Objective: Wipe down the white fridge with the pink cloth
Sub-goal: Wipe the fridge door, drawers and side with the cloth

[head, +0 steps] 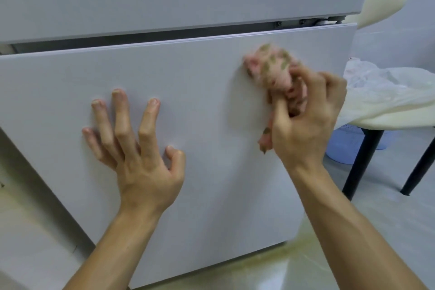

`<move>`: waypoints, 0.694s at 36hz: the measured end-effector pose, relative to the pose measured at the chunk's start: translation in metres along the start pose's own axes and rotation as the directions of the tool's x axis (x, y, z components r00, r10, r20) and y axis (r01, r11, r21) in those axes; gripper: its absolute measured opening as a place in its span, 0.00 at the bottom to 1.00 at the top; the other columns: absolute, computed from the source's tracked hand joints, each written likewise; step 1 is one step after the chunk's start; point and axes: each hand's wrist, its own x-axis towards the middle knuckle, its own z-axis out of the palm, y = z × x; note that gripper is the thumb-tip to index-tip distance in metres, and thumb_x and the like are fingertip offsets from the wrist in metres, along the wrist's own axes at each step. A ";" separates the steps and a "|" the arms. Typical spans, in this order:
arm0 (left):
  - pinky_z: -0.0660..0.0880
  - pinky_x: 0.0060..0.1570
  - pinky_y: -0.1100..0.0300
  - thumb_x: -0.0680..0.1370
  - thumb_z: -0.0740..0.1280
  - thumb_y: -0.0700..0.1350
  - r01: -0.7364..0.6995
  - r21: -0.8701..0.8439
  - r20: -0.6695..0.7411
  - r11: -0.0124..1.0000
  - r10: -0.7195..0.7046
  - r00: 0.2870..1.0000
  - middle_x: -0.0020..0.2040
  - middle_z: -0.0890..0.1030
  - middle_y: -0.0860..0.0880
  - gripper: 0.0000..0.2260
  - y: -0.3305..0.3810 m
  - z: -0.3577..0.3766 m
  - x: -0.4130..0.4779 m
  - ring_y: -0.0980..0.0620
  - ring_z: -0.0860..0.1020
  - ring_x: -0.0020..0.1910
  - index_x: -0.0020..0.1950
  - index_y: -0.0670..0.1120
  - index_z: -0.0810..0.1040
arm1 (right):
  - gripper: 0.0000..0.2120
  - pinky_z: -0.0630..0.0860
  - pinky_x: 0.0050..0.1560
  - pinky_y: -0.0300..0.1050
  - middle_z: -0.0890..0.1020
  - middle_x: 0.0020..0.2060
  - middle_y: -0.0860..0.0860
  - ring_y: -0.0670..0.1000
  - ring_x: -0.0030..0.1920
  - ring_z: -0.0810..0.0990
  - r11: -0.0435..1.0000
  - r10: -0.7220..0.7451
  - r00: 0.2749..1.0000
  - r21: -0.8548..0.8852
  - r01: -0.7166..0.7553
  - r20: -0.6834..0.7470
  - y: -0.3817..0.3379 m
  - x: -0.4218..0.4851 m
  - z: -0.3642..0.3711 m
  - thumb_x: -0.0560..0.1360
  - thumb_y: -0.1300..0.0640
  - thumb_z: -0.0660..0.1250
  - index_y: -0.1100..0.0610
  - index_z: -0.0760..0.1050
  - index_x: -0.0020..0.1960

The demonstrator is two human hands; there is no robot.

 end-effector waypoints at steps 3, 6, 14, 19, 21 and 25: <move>0.45 0.78 0.29 0.71 0.68 0.43 -0.015 0.009 0.008 1.000 0.015 1.000 0.83 0.56 0.36 0.36 -0.004 -0.002 0.000 0.31 0.49 0.82 0.81 0.45 0.66 | 0.21 0.77 0.58 0.51 0.70 0.55 0.53 0.56 0.57 0.75 0.998 0.063 0.996 0.025 -0.061 -0.071 -0.019 0.007 0.012 0.75 0.63 0.68 0.57 0.78 0.68; 0.44 0.79 0.34 0.72 0.69 0.45 -0.047 0.009 0.022 0.999 0.047 0.999 0.84 0.56 0.38 0.36 -0.013 -0.004 -0.001 0.34 0.49 0.83 0.81 0.47 0.63 | 0.20 0.76 0.57 0.59 0.71 0.56 0.56 0.58 0.55 0.74 0.999 0.032 0.998 0.026 -0.030 -0.049 -0.035 -0.026 0.028 0.76 0.64 0.68 0.58 0.80 0.68; 0.47 0.80 0.39 0.78 0.59 0.47 -0.104 -0.014 0.020 0.994 0.104 0.994 0.83 0.59 0.42 0.29 -0.033 -0.014 -0.001 0.44 0.51 0.85 0.80 0.46 0.64 | 0.19 0.76 0.49 0.52 0.72 0.57 0.53 0.56 0.51 0.75 0.905 -0.419 0.793 0.135 0.403 0.443 -0.012 -0.174 0.034 0.74 0.66 0.74 0.51 0.79 0.62; 0.50 0.78 0.33 0.80 0.57 0.46 -0.104 -0.003 0.007 0.995 0.104 0.995 0.84 0.59 0.42 0.27 -0.048 -0.017 -0.003 0.44 0.53 0.85 0.81 0.46 0.62 | 0.18 0.77 0.48 0.52 0.78 0.54 0.54 0.56 0.50 0.77 0.870 -0.479 0.746 0.133 0.476 0.464 -0.008 -0.153 0.028 0.71 0.69 0.76 0.53 0.84 0.57; 0.50 0.78 0.34 0.81 0.56 0.47 -0.100 0.014 -0.004 0.995 0.101 0.995 0.84 0.59 0.43 0.27 -0.052 -0.017 -0.004 0.44 0.53 0.85 0.81 0.47 0.62 | 0.13 0.78 0.54 0.53 0.79 0.55 0.55 0.58 0.52 0.79 0.893 -0.442 0.820 0.087 0.442 0.365 -0.010 -0.128 0.025 0.76 0.67 0.73 0.54 0.86 0.58; 0.50 0.78 0.35 0.82 0.55 0.48 -0.082 0.032 -0.029 0.996 0.082 0.996 0.83 0.58 0.44 0.25 -0.055 -0.017 -0.002 0.44 0.53 0.84 0.81 0.47 0.62 | 0.12 0.72 0.60 0.53 0.78 0.58 0.58 0.60 0.57 0.76 0.971 -0.227 0.967 -0.045 0.233 0.112 -0.025 -0.056 0.023 0.82 0.62 0.65 0.58 0.85 0.60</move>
